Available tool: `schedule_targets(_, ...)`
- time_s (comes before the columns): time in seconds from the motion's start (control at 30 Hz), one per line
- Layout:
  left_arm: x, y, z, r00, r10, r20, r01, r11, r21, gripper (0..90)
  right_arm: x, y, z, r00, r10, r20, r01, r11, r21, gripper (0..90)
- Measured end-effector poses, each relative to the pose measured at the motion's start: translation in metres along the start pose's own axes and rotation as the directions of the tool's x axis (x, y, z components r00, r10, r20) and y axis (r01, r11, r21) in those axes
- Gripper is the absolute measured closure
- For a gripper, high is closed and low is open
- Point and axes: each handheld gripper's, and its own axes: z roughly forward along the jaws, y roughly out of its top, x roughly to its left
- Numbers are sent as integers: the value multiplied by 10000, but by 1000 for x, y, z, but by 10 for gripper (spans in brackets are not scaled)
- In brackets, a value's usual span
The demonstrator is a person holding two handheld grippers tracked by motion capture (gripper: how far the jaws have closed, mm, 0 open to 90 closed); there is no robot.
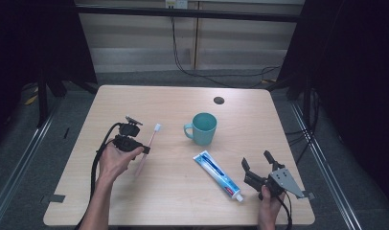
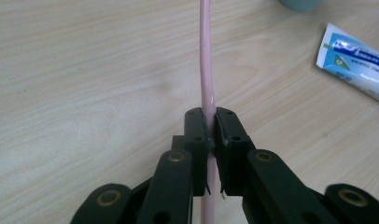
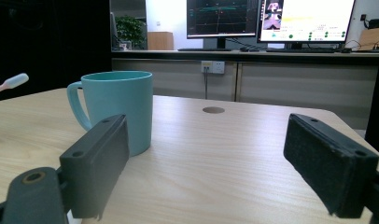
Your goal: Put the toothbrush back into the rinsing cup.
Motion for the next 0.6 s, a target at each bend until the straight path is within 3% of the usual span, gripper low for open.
schedule_targets(0.2, -3, -1, -8, 9995, 313, 45, -308, 9967, -757, 844, 0, 0, 0, 10000, 10, 8, -10, 10000, 11, 136)
schedule_targets(0.37, -8, -1, -15, 9974, 698, -153, -713, 9861, -1500, 844, 0, 0, 0, 10000, 9, 5, -9, 10000, 7, 136)
schedule_targets(0.47, -9, -1, -16, 9970, 767, -83, -770, 9816, -1745, 844, 0, 0, 0, 10000, 8, 6, -8, 10000, 13, 137)
schedule_targets(0.6, -8, -2, -20, 9985, 552, 68, -527, 9775, -2044, 844, 0, 0, 0, 10000, 10, 4, -10, 10000, 10, 137)
